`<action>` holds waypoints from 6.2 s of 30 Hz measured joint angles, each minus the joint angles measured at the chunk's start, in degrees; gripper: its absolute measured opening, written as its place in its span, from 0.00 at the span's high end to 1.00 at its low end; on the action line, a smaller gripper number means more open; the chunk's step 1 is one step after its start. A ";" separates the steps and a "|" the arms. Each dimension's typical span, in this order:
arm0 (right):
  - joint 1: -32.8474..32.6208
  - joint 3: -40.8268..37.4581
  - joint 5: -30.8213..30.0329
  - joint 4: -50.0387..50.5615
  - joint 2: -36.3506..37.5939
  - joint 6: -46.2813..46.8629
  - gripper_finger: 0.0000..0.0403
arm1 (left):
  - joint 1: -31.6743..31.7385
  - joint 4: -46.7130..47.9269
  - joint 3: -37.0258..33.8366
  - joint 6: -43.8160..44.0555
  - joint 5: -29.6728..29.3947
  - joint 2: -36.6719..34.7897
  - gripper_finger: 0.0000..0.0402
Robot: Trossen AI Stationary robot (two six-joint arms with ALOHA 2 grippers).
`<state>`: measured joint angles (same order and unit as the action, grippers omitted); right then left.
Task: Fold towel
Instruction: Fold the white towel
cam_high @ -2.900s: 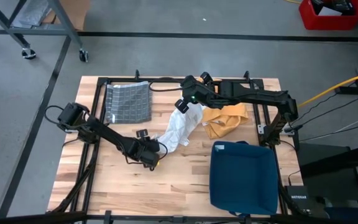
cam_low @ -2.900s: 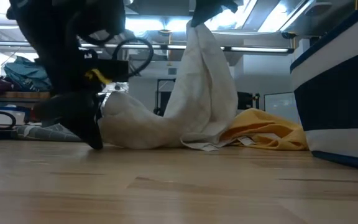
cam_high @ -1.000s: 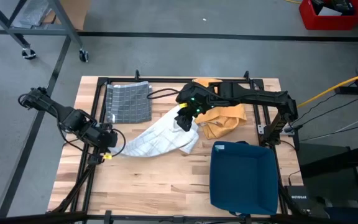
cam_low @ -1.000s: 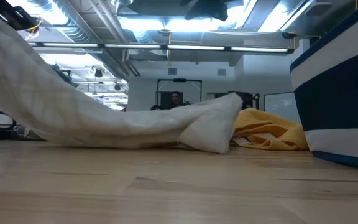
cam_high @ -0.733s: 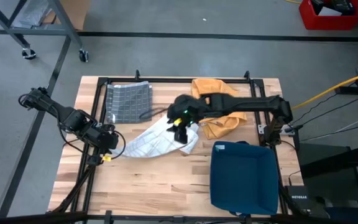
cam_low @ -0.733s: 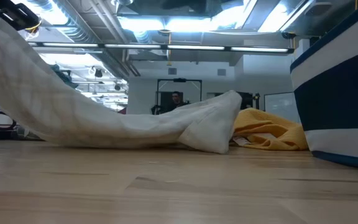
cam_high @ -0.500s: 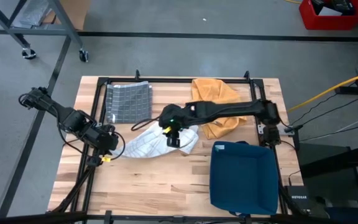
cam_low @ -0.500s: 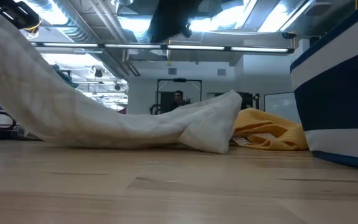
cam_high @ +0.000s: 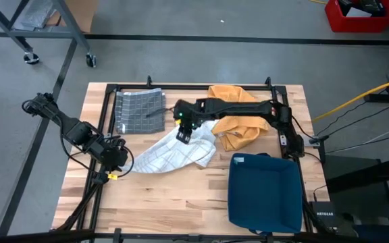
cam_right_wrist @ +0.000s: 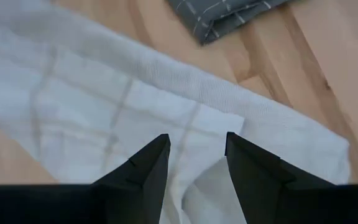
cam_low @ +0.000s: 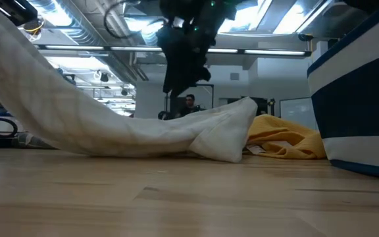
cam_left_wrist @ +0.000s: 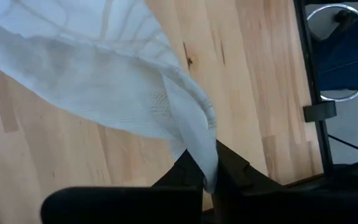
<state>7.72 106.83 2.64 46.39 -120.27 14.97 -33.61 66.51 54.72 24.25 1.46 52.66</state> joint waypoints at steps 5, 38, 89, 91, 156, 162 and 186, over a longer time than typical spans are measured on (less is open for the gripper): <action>2.28 0.02 5.72 -0.76 -1.56 6.08 0.59 | -0.57 -0.01 0.00 -0.08 -0.84 0.00 1.00; 3.94 0.00 4.59 0.65 -8.76 10.36 0.59 | -0.59 0.04 0.00 -0.22 -2.19 0.00 1.00; 3.17 26.59 -0.28 9.55 -10.14 -1.35 0.99 | -0.59 7.62 -0.02 20.32 -43.64 -0.03 1.00; 3.28 24.87 -1.05 8.37 -6.45 -1.43 0.99 | -0.48 7.96 0.57 18.76 -48.28 -0.07 1.00; 11.07 28.13 -16.04 -35.83 20.60 -16.08 1.00 | 27.86 -87.06 37.48 -109.41 -57.82 1.99 1.00; 11.07 28.20 -19.88 -36.53 22.12 -16.80 1.00 | 29.65 -87.00 38.90 -108.58 -55.04 2.27 1.00; 11.00 28.20 -18.99 -34.53 24.27 -15.99 1.00 | 40.13 -84.78 39.10 -101.40 -44.18 8.46 1.00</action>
<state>18.72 135.02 -16.35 11.86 -96.01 -1.01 6.52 -18.27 93.82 -77.15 -42.72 61.12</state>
